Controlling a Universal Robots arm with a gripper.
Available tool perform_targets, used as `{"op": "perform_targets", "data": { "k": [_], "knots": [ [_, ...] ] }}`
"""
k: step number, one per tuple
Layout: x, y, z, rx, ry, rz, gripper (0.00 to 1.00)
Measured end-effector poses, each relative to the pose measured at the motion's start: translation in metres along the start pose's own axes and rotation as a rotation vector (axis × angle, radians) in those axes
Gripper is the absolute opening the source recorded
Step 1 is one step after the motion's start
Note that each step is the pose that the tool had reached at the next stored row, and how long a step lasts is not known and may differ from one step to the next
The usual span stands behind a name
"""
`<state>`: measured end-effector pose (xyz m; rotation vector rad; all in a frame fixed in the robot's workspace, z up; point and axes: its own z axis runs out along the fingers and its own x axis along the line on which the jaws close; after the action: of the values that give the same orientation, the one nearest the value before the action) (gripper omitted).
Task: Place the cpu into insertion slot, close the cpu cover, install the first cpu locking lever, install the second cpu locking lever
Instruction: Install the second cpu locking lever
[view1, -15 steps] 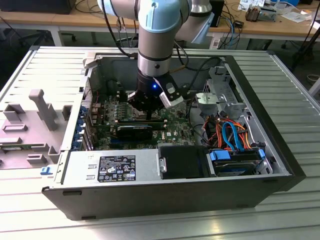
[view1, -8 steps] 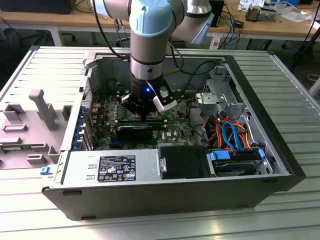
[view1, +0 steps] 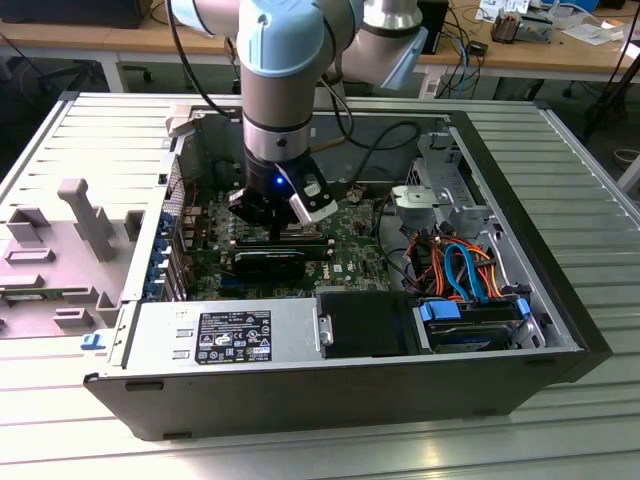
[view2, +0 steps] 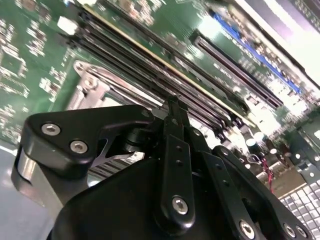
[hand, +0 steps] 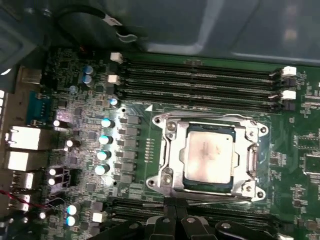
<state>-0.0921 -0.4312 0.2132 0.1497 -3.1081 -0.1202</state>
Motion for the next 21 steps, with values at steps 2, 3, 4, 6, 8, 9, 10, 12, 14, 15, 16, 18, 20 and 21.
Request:
{"op": "perform_targets", "data": {
  "k": [2, 3, 4, 6, 8, 9, 10, 12, 14, 15, 16, 18, 20, 21],
  "knots": [
    [0.0063, 0.0006, 0.0003, -0.01, -0.0036, -0.001, 0.11],
    [0.0094, 0.0009, 0.0003, -0.0162, -0.0053, -0.001, 0.11],
    [0.0119, 0.0011, 0.0004, -0.0221, -0.0067, -0.002, 0.11],
    [0.0164, 0.0015, 0.0006, -0.0332, -0.0091, -0.003, 0.11],
    [0.0183, 0.0016, 0.0011, -0.0376, -0.0099, -0.004, 0.11],
    [0.0191, 0.0015, 0.0014, -0.0388, -0.01, -0.005, 0.11],
    [0.0196, 0.0015, 0.0016, -0.0398, -0.0101, -0.007, 0.11],
    [0.0203, 0.0012, 0.0021, -0.0422, -0.0099, -0.011, 0.11],
    [0.0206, 0.0005, 0.0025, -0.0425, -0.0096, -0.013, 0.11],
    [0.0206, 0.0002, 0.0026, -0.0424, -0.0096, -0.014, 0.11],
    [0.0205, 0.0, 0.0028, -0.0424, -0.0096, -0.014, 0.11],
    [0.0206, -0.0004, 0.0032, -0.0425, -0.0096, -0.015, 0.11],
    [0.0206, -0.0004, 0.003, -0.0423, -0.0095, -0.015, 0.11],
    [0.0206, -0.0004, 0.002, -0.0422, -0.0094, -0.015, 0.11]
  ]
}}
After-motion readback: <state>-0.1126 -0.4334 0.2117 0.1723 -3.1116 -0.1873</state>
